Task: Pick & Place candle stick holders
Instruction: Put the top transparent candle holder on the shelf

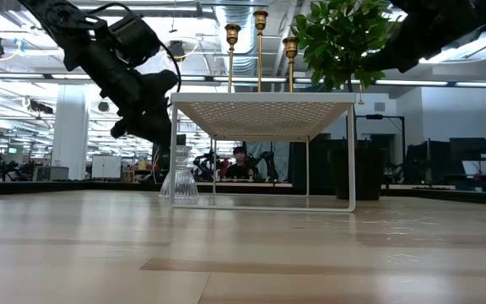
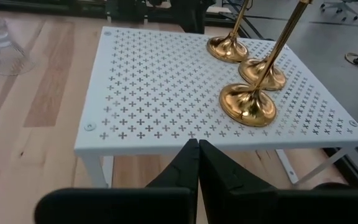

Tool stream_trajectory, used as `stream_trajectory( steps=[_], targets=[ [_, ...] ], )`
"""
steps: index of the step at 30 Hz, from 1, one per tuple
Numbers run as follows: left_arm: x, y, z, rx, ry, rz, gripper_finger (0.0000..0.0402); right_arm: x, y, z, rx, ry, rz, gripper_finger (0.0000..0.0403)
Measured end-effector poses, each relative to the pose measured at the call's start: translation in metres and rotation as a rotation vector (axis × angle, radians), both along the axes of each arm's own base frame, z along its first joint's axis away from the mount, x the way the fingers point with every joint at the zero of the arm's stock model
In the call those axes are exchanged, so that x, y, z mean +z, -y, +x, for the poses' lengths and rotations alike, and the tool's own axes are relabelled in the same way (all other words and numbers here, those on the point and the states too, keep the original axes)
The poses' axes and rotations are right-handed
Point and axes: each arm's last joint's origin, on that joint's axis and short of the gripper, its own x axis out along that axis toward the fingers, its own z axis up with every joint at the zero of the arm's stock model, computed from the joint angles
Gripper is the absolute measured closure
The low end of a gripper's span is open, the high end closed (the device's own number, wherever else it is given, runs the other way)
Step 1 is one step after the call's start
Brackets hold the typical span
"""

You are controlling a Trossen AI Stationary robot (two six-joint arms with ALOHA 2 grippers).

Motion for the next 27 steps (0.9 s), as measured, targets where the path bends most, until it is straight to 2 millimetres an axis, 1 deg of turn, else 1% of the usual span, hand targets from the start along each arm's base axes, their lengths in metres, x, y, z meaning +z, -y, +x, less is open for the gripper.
stream_trajectory(
  steps=[6,11,22,27],
  targets=[
    [-0.008,-0.002,0.005,0.014,-0.020,-0.032,0.0243,-0.002,0.000,-0.001,-0.001,-0.021,-0.004,0.0403],
    [-0.011,-0.004,0.010,0.015,-0.013,-0.030,0.0233,-0.002,0.000,-0.001,-0.001,-0.020,-0.004,0.0403],
    [-0.021,-0.006,0.019,-0.023,-0.032,-0.067,0.0251,-0.002,0.000,-0.001,-0.001,-0.020,-0.004,0.0403],
    [-0.021,-0.006,0.019,-0.024,-0.037,-0.066,0.0278,-0.002,0.000,-0.001,-0.001,-0.020,-0.004,0.0403]
  ],
)
